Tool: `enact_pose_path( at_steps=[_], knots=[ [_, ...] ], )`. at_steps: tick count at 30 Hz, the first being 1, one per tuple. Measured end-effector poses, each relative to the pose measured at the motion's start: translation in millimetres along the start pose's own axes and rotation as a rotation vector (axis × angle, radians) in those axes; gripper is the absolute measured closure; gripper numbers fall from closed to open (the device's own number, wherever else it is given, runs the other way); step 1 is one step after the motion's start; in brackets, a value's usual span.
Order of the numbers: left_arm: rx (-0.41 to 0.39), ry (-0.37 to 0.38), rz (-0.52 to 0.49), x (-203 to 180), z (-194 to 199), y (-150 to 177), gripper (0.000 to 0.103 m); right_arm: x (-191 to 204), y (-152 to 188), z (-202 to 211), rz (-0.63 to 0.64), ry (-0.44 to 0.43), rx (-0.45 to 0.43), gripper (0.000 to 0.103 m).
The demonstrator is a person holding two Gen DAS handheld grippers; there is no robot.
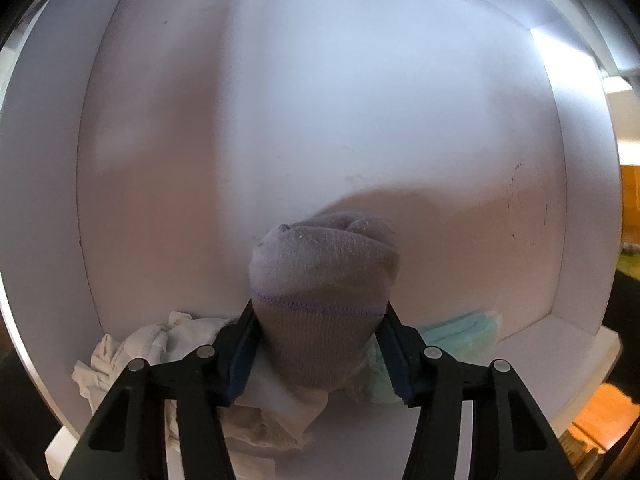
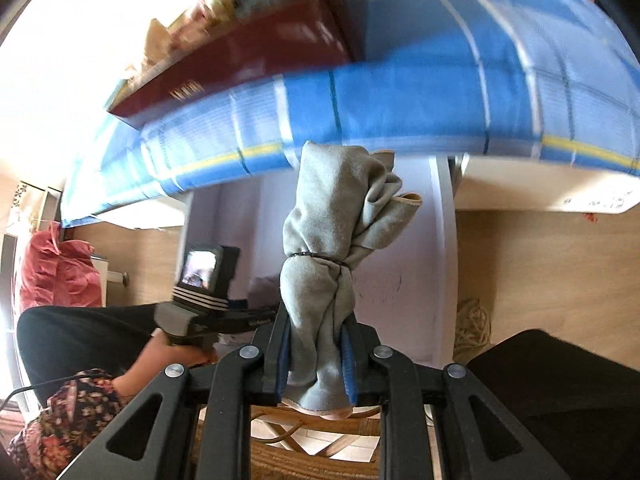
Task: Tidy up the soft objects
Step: 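Carry the grey-green tied cloth with the right gripper into the box and open it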
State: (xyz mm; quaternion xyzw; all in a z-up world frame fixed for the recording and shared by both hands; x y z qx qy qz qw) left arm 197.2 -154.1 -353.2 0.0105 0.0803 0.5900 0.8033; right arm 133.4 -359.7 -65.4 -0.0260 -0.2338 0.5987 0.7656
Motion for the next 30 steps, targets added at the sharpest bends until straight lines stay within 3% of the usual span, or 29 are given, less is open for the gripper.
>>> enact_pose_path(
  at_steps=[7, 16, 23, 30],
  knots=[
    [0.002, -0.018, -0.006, 2, 5, -4, 0.047, 17, -29, 35, 0.048, -0.009, -0.075, 0.083],
    [0.003, -0.022, -0.003, 3, 13, -1, 0.048, 51, -100, 70, 0.124, 0.029, -0.163, 0.083],
    [0.005, -0.020, -0.004, 7, 10, 4, 0.048, 88, -152, 57, 0.196, 0.067, -0.173, 0.083],
    [0.006, -0.022, -0.015, 10, 16, 10, 0.048, 111, -178, 25, 0.231, 0.100, -0.155, 0.083]
  ],
)
Point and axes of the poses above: each gripper's, at about its wrist camera, not at the fingertips, and z roughly against the way its jaws point, x to its left, y to its underside, the point moved 4 cm from there along -z, roughly the way its jaws point, and after that the axes turned 2 degrees about -x, right-handed, at the moved point
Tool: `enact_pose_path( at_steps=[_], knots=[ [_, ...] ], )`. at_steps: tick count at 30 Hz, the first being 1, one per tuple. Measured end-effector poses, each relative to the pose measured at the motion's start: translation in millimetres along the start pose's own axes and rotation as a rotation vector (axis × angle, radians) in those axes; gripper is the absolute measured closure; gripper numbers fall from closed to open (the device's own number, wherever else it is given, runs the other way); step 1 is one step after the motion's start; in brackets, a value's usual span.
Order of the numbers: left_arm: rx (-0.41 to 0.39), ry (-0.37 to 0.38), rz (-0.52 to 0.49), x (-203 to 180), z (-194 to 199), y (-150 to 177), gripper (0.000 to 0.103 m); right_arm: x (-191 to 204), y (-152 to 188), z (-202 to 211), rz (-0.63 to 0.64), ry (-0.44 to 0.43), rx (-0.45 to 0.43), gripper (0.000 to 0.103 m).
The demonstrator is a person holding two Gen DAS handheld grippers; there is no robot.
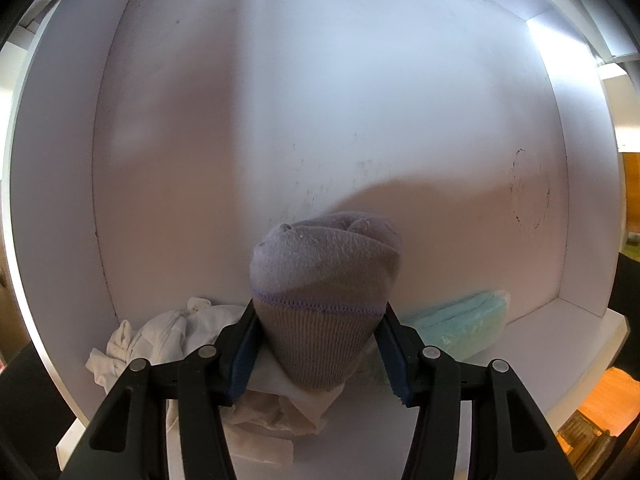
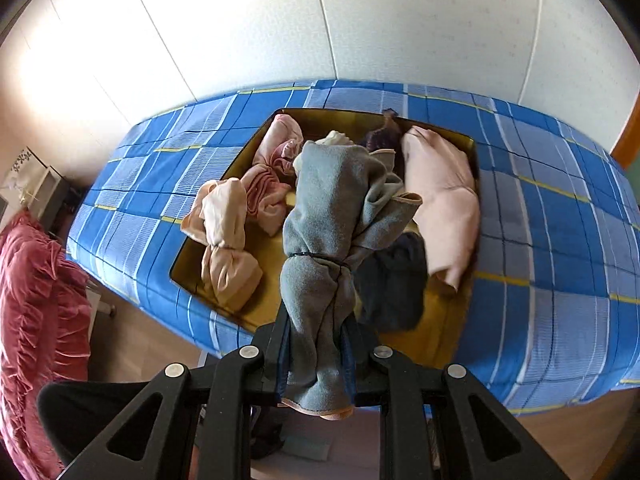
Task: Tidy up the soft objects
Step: 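Carry the grey-green tied cloth with the right gripper into the box and open it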
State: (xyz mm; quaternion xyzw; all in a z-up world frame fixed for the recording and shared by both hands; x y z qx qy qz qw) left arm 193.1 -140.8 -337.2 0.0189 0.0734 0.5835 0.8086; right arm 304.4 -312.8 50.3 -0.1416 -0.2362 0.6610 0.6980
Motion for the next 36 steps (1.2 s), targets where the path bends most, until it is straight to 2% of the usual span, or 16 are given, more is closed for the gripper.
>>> enact_pose_path(
  at_steps=[10, 23, 30, 36],
  knots=[
    [0.002, 0.013, 0.011, 7, -9, 0, 0.048, 12, -13, -36, 0.040, 0.044, 0.015, 0.083],
    [0.002, 0.005, 0.006, 4, -9, 0, 0.048, 17, -7, -71, 0.032, 0.049, 0.068, 0.083],
    [-0.001, 0.006, 0.003, 2, -8, 1, 0.048, 3, 2, -91, -0.043, 0.016, 0.116, 0.082],
    [-0.001, 0.011, 0.010, 2, -10, 1, 0.048, -18, 7, -93, -0.074, 0.021, 0.113, 0.074]
  ],
)
Point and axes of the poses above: each gripper's, at about its wrist camera, not at the fingertips, and z roughly against the way its jaws point, x to its left, y to its underside, the point moved 4 cm from there along -z, roughly the way its jaws point, and after that the axes turned 2 degrees about -x, right-handed, at the moved point
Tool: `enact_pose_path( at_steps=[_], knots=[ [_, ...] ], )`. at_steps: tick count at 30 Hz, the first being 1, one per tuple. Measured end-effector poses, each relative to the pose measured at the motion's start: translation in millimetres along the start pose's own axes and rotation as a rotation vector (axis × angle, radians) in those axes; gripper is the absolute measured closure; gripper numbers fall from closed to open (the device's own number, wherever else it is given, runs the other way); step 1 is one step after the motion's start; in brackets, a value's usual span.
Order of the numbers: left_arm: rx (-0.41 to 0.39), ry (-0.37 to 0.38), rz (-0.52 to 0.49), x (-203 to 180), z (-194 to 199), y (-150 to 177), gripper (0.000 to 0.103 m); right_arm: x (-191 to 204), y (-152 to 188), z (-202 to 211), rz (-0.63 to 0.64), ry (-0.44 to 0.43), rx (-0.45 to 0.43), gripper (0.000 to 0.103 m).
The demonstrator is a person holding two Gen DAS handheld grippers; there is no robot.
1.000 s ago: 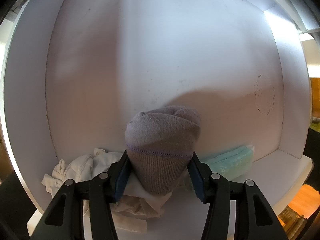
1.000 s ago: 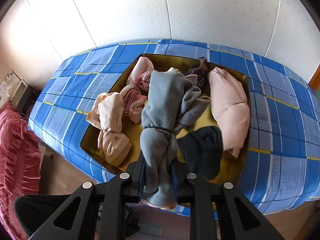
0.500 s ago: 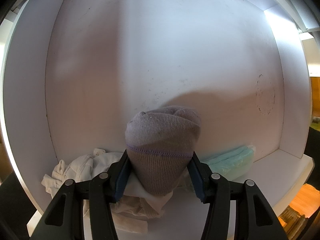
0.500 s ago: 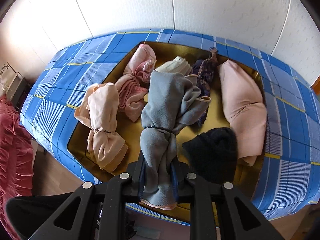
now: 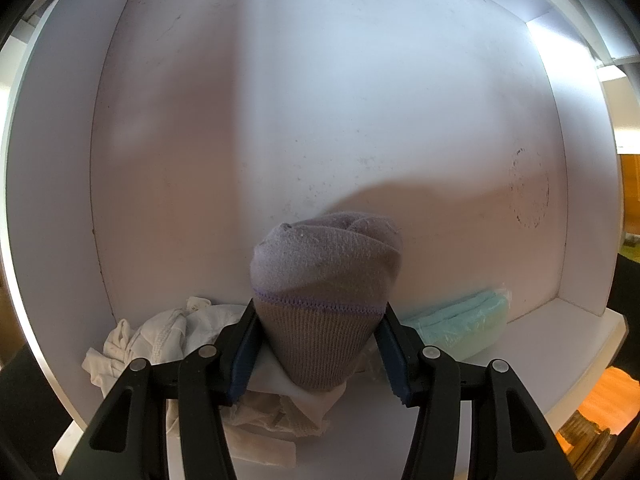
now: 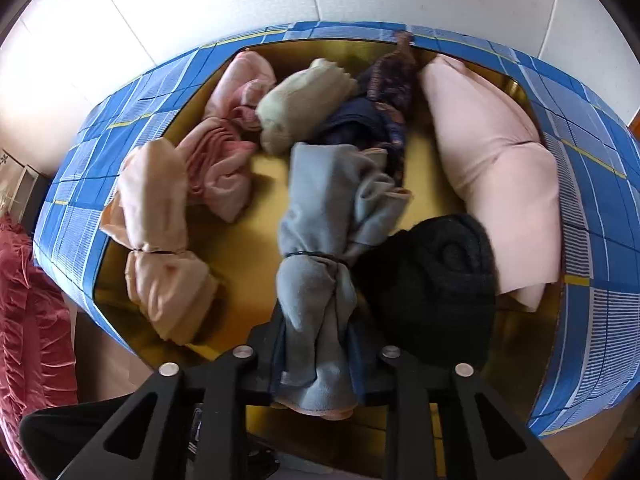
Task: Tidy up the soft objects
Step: 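Carry the grey-green tied cloth with the right gripper into the box and open it, then move the right gripper back to the shelf toward the mint-green bagged towel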
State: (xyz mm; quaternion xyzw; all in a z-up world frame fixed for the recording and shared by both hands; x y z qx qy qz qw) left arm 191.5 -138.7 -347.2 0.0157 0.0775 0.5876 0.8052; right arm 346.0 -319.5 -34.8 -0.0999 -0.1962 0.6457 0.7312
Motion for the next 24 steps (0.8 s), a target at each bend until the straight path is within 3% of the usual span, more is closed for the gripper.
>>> enact_pose_path(
  at_steps=[7, 15, 24],
  knots=[
    [0.001, -0.002, -0.004, 4, -2, 0, 0.046, -17, 12, 22, -0.036, -0.046, -0.058, 0.067],
    [0.002, 0.003, 0.000, 4, -2, 1, 0.046, -29, 30, 60, -0.027, -0.074, -0.173, 0.067],
    [0.001, -0.006, -0.010, 3, -2, 2, 0.047, -13, 76, 90, 0.080, -0.237, -0.268, 0.067]
  ],
)
Point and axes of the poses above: each gripper's, at about its wrist camera, not at the fingertips, and z roughly against the way its jaws point, x to its left, y to its underside, the point moved 4 cm from there along -z, roughly the way its jaws point, and after that the axes turned 2 degrees about -x, right-handed, at the moved point
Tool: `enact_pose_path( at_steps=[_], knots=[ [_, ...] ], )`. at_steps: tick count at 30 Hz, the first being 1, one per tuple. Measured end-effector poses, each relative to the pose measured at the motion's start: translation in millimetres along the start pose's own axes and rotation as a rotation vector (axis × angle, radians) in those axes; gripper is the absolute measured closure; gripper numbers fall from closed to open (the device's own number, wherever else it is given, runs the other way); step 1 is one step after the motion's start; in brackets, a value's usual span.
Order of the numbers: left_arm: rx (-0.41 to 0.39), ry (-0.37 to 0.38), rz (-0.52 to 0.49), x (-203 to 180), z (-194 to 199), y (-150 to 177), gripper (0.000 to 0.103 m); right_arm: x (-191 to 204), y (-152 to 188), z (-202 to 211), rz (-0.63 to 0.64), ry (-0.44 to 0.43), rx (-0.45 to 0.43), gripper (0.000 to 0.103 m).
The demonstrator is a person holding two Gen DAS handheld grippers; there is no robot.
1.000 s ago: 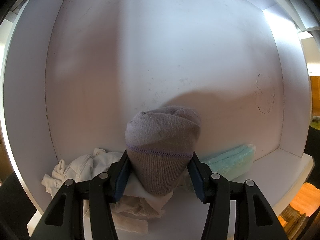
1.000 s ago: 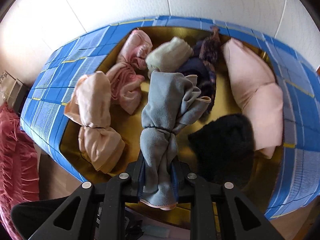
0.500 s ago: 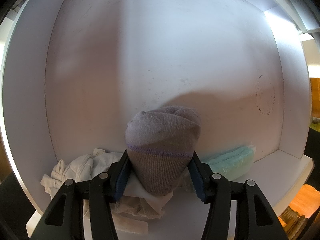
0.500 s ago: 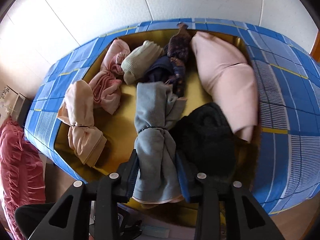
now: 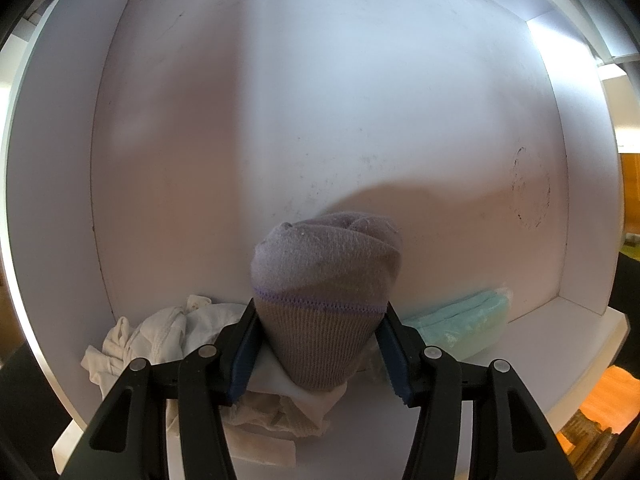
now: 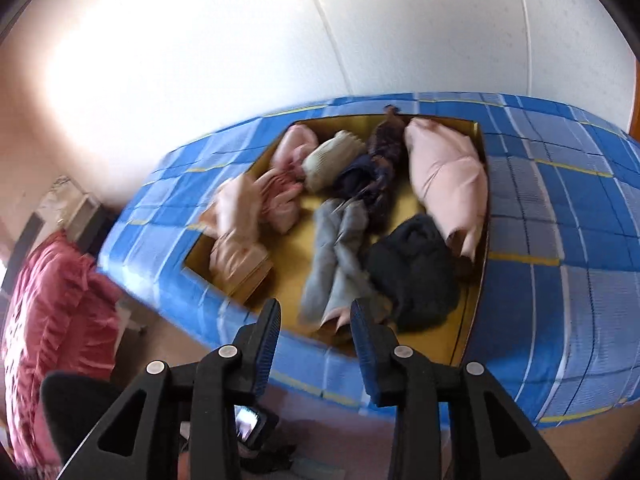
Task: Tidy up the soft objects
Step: 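Move the right gripper back to the shelf toward the mint-green bagged towel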
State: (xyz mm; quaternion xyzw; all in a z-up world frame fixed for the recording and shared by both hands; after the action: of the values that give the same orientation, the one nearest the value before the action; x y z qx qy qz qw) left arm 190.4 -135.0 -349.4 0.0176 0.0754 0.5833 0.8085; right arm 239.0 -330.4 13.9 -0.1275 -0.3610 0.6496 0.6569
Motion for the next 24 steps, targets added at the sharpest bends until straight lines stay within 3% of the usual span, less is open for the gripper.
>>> enact_pose_path(
  at_steps=[8, 10, 14, 18, 24],
  knots=[
    [-0.009, 0.015, 0.017, 2, 3, 0, 0.049, 8, 81, -13, 0.051, -0.049, 0.109, 0.067],
    [-0.017, 0.036, 0.042, 5, 5, -1, 0.049, 1, 104, -28, 0.031, -0.034, 0.174, 0.067],
    [-0.035, 0.080, 0.099, 14, 9, -3, 0.050, -16, 161, -79, -0.048, 0.014, 0.393, 0.067],
    [-0.066, 0.115, 0.148, 21, 17, -6, 0.050, -18, 206, -126, -0.022, 0.060, 0.607, 0.067],
    [-0.104, 0.150, 0.224, 37, 26, -7, 0.050, 0, 233, -173, 0.032, 0.021, 0.749, 0.065]
  ],
)
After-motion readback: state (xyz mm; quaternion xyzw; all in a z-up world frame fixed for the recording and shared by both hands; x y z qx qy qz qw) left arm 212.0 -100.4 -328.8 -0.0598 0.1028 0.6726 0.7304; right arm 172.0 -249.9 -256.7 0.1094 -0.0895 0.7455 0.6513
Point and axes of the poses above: each gripper's, at about its wrist camera, not at the fingertips, and z roughly against the way its jaws point, x to its left, y to its underside, the point moved 4 cm from there along -z, roughly the way its jaws point, and after that the axes turned 2 degrees about -x, right-handed, at the moved point
